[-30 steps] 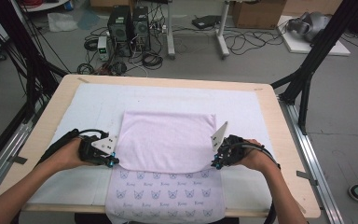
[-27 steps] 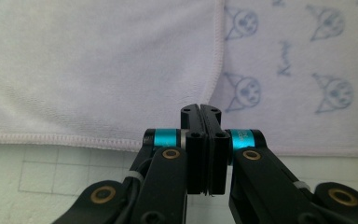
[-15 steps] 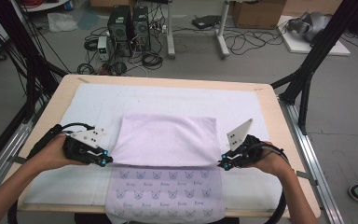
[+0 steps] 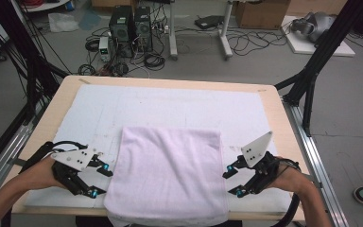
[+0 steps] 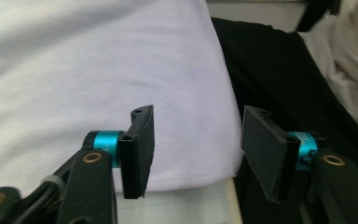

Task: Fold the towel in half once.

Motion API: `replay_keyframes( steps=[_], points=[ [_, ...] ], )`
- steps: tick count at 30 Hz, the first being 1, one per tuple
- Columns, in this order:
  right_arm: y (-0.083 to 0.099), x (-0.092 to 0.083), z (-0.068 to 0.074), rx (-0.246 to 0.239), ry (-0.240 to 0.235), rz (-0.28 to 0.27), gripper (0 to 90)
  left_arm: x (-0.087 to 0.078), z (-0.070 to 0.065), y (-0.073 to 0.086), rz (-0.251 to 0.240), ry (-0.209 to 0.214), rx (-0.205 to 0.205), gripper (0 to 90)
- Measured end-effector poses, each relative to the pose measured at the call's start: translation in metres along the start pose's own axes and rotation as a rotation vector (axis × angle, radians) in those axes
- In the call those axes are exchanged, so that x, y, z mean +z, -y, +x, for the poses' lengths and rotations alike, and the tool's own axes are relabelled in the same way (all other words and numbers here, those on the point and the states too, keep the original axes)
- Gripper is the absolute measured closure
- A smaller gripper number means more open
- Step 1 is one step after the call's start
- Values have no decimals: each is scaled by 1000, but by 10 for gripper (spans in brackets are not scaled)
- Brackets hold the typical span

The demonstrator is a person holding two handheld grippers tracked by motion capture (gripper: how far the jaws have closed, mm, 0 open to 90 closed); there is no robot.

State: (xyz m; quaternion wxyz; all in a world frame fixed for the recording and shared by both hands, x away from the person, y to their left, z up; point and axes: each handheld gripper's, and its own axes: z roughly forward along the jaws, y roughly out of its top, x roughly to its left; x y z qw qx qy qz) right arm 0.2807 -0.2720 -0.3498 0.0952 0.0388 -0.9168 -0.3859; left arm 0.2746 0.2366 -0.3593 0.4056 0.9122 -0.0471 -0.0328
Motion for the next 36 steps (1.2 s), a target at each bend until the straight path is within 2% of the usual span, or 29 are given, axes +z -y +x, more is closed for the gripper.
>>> replay_keyframes(
  steps=[3,5,6,7,8,10,11,12,13,14,15,17,18,20,23,24,26,27,28,30,32,33,35,36],
  points=[
    [-1,0,-10,30,88,12,433,-6,13,1,-30,-105,-21,406],
    [0,-2,-21,72,184,25,426,-9,25,2,-28,-213,-42,385],
    [2,-4,-27,96,239,24,430,-10,30,2,-20,-253,-57,381],
    [3,-6,-33,111,292,28,431,-10,40,4,-17,-310,-86,366],
    [4,-8,-41,155,348,31,445,-11,48,6,-14,-337,-123,359],
    [5,-8,-54,200,446,47,453,-9,64,10,4,-403,-156,355],
    [5,-8,-61,226,473,57,456,-8,72,13,13,-440,-179,356],
    [6,-7,-67,248,481,58,465,-8,80,16,7,-446,-198,349],
    [5,-6,-73,265,523,80,468,-7,87,18,5,-455,-216,346],
    [6,-5,-80,275,534,96,471,-5,93,20,9,-473,-226,348],
    [7,-4,-87,291,532,96,472,-4,99,22,18,-479,-233,348],
    [8,0,-100,306,559,136,474,-1,110,25,26,-491,-254,353],
    [10,1,-107,315,549,139,481,1,115,26,20,-483,-258,353],
    [10,6,-120,333,562,159,483,5,125,27,35,-484,-263,354],
    [9,12,-135,352,576,155,533,11,139,29,42,-464,-284,363],
    [10,14,-140,368,571,169,537,12,144,29,51,-454,-292,363],
    [9,18,-150,368,574,195,539,15,153,29,58,-433,-309,363],
    [9,19,-154,380,557,184,562,17,156,29,64,-421,-317,363],
    [9,21,-157,381,548,191,577,19,160,28,74,-426,-314,364],
    [8,25,-163,373,547,236,592,21,167,29,72,-409,-329,372],
    [9,29,-168,380,515,241,628,24,172,30,86,-402,-343,378],
    [10,32,-169,384,517,267,635,25,174,30,91,-390,-349,379],
    [13,37,-171,374,496,324,711,30,177,31,111,-354,-349,418],
    [13,39,-172,367,489,343,789,33,179,31,124,-348,-356,422]
  ],
)
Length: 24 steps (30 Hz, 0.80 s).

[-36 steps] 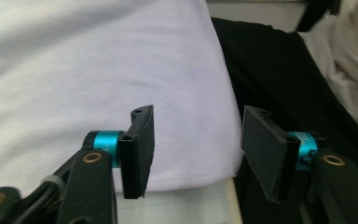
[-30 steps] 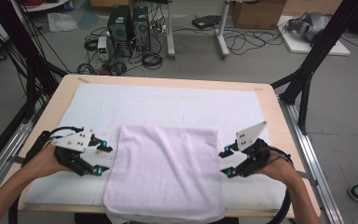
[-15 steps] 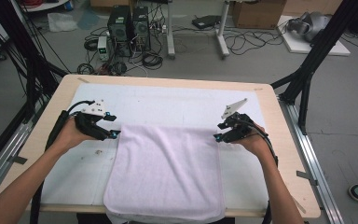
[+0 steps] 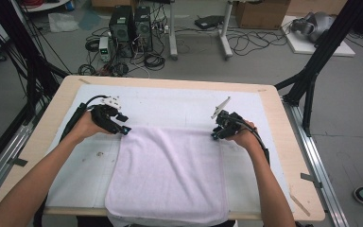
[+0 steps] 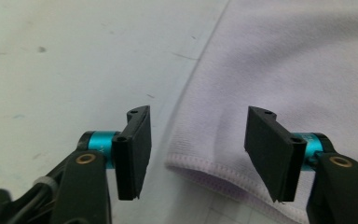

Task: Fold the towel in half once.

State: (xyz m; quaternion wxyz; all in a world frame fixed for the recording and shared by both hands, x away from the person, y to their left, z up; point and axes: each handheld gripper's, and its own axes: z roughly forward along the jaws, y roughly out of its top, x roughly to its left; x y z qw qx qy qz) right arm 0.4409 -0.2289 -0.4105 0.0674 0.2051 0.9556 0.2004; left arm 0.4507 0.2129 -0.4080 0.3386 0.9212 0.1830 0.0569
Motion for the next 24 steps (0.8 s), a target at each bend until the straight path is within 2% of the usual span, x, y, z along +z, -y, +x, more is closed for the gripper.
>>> replay_keyframes(
  steps=[1,3,6,8,9,12,16,24],
  points=[
    [-1,0,0,-12,-11,4,841,3,1,0,20,9,-6,429],
    [-4,0,2,-25,-6,17,860,8,2,0,47,7,-15,469],
    [-4,-1,2,-31,15,17,869,16,2,0,73,11,-40,588],
    [-4,-3,3,-32,34,16,873,19,0,-1,89,20,-50,750],
    [-5,-4,3,-40,50,12,874,20,0,-2,92,20,-70,838],
    [-6,-7,3,-32,85,-8,877,19,1,-5,114,17,-80,859],
    [-8,-9,-1,-12,145,-39,878,15,5,-12,124,-43,-55,862],
    [-22,-20,-20,24,211,-92,879,1,28,-31,75,-125,-85,863]
  ],
)
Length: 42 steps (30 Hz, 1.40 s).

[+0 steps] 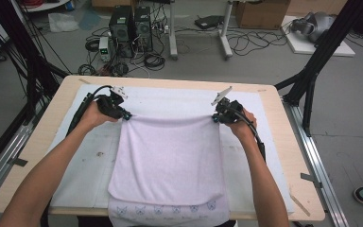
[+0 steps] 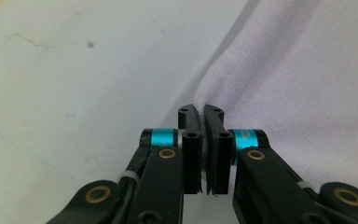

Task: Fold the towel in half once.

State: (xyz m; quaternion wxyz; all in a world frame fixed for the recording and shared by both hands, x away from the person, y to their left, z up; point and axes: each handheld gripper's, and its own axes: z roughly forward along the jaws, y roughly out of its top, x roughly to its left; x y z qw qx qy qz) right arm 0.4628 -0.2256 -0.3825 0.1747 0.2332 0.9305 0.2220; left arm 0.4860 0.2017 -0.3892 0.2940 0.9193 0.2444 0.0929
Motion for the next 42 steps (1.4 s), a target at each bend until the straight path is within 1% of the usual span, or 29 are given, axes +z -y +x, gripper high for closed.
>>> replay_keyframes(
  steps=[4,5,7,10,11,12,13,14,15,16,18,19,20,21,23,25,26,27,28,29,30,31,33,34,36,38,39,41,42],
  points=[
    [-11,-1,-10,6,32,-9,879,-4,13,-13,-9,-29,-9,862],
    [-12,-2,-13,9,42,-25,879,-5,16,-17,-13,-37,-9,863],
    [-13,-3,-19,22,49,-32,878,-7,22,-25,-21,-47,2,863],
    [-14,-6,-28,39,84,-42,878,-6,28,-34,-23,-56,18,862],
    [-15,-7,-31,44,103,-52,879,-7,30,-37,-30,-70,27,862],
    [-16,-9,-34,57,114,-62,879,-7,32,-39,-57,-79,13,863],
    [-18,-9,-38,71,126,-70,879,-7,37,-41,-58,-73,8,863],
    [-19,-10,-42,73,138,-73,879,-8,40,-44,-41,-77,13,863],
    [-23,-9,-46,79,123,-69,879,-8,43,-48,-33,-75,20,862],
    [-27,-9,-49,66,134,-74,879,-10,45,-52,-43,-81,28,862],
    [-35,-10,-56,65,151,-69,878,-13,51,-57,-60,-82,30,863],
    [-37,-10,-60,68,155,-76,878,-12,53,-58,-63,-89,38,862],
    [-38,-9,-63,85,150,-89,878,-10,56,-57,-69,-91,34,863],
    [-37,-7,-66,102,141,-93,878,-6,57,-55,-65,-78,30,862],
    [-34,1,-69,120,120,-84,876,3,57,-51,-44,-52,54,859],
    [-30,8,-69,129,76,-72,848,12,54,-46,-42,-39,62,825],
    [-29,10,-68,126,60,-74,784,15,53,-45,-47,-45,56,730],
    [-27,12,-66,133,64,-78,697,16,52,-43,-57,-33,48,629],
    [-25,12,-65,150,53,-88,661,16,50,-42,-59,-23,49,567],
    [-23,12,-65,166,25,-101,633,15,47,-41,-70,-13,51,517],
    [-21,10,-64,161,15,-113,595,12,44,-39,-87,10,67,477],
    [-19,6,-62,168,-3,-125,545,9,41,-37,-98,12,79,450],
    [-16,-1,-58,170,-37,-148,507,-1,31,-32,-140,21,96,390],
    [-15,-5,-55,158,-58,-154,487,-8,24,-28,-164,29,111,360],
    [-12,-14,-46,128,-90,-181,437,-17,13,-21,-183,38,129,315],
    [-7,-22,-36,109,-144,-209,404,-28,0,-11,-209,65,154,266],
    [-4,-26,-31,97,-171,-206,380,-33,-6,-6,-209,76,170,263],
    [1,-35,-18,55,-193,-210,358,-44,-18,5,-217,101,197,239],
    [5,-40,-10,40,-233,-219,331,-47,-22,9,-214,107,206,238]
  ],
)
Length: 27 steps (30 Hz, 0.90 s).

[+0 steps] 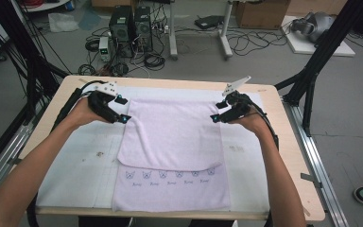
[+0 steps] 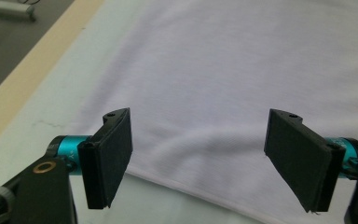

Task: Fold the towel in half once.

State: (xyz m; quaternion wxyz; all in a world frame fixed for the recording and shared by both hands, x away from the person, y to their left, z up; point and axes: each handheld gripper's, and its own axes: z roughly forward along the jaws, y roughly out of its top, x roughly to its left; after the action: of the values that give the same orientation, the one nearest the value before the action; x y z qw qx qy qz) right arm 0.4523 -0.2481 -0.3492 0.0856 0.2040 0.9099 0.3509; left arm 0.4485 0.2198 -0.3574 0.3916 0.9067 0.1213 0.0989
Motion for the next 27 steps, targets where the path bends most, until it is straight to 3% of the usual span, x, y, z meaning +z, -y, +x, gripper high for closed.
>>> replay_keyframes(
  steps=[3,4,9,14,19,27],
  points=[
    [7,-8,20,-46,-48,16,270,-9,-22,8,7,30,52,224],
    [9,-10,27,-59,-71,52,252,-11,-30,10,12,39,72,225],
    [22,-17,55,-126,-108,64,258,-14,-62,22,45,99,176,225],
    [34,-9,74,-185,-171,123,272,-11,-85,34,101,146,224,225],
    [41,5,85,-247,-225,204,324,-2,-100,43,136,177,268,237],
    [45,18,92,-307,-314,279,512,7,-108,54,189,206,302,316]
  ],
)
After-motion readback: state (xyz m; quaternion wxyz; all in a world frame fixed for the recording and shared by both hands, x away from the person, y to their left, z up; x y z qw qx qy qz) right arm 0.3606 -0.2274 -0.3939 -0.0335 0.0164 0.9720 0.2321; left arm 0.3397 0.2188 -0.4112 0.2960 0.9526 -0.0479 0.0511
